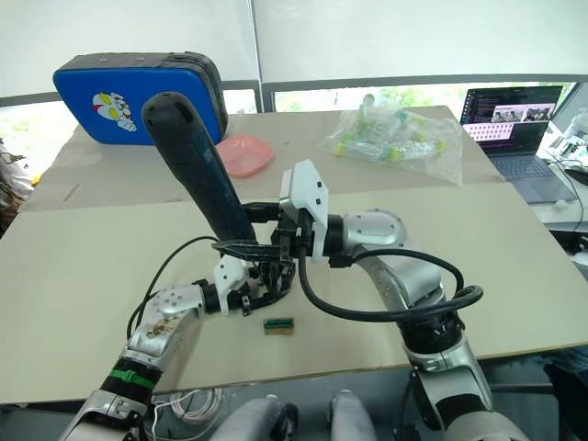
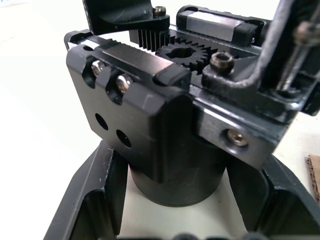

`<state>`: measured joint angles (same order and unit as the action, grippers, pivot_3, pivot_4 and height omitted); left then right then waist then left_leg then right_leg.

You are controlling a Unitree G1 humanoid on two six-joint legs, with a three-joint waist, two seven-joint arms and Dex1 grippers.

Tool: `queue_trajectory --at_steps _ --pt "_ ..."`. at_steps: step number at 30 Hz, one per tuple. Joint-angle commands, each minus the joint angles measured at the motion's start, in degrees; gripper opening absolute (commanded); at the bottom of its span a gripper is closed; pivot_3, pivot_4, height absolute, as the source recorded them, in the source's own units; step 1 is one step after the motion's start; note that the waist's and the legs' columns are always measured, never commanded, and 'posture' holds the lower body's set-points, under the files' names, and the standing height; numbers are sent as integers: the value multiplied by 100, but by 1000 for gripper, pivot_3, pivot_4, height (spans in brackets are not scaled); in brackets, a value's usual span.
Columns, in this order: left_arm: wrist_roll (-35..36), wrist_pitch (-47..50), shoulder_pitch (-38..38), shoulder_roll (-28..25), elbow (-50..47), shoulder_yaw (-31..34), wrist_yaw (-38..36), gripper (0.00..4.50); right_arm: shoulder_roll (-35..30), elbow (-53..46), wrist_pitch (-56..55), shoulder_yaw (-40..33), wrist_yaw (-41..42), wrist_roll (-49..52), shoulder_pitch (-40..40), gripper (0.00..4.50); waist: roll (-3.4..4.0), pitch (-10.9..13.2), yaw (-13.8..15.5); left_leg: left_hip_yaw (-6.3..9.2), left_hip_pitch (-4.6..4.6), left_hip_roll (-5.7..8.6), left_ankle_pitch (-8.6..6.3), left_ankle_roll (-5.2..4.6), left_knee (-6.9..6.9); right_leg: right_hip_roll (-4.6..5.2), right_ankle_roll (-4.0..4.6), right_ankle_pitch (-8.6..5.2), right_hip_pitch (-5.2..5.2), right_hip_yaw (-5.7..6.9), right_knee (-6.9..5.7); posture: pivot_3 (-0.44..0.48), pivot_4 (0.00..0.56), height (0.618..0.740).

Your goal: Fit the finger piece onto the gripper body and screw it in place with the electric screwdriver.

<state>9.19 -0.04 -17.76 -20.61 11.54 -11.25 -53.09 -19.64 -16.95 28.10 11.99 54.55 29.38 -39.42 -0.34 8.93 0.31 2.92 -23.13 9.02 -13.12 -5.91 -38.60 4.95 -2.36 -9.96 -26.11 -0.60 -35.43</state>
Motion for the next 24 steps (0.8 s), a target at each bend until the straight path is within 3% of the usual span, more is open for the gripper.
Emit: queue_trajectory --at_steps 1,24 --pt "-109 223 217 -69 173 -165 -79 2314 26 -251 -78 -77 -7 117 24 1941 0 0 0 0 0 0 0 0 0 0 0 0 0 0 0 0 150 740" --pt "-105 271 226 -112 114 -171 -109 2314 115 -132 -73 -123 -161 191 182 1941 0 -1 -1 0 2 0 1 1 8 0 0 0 -1 0 3 0 150 740"
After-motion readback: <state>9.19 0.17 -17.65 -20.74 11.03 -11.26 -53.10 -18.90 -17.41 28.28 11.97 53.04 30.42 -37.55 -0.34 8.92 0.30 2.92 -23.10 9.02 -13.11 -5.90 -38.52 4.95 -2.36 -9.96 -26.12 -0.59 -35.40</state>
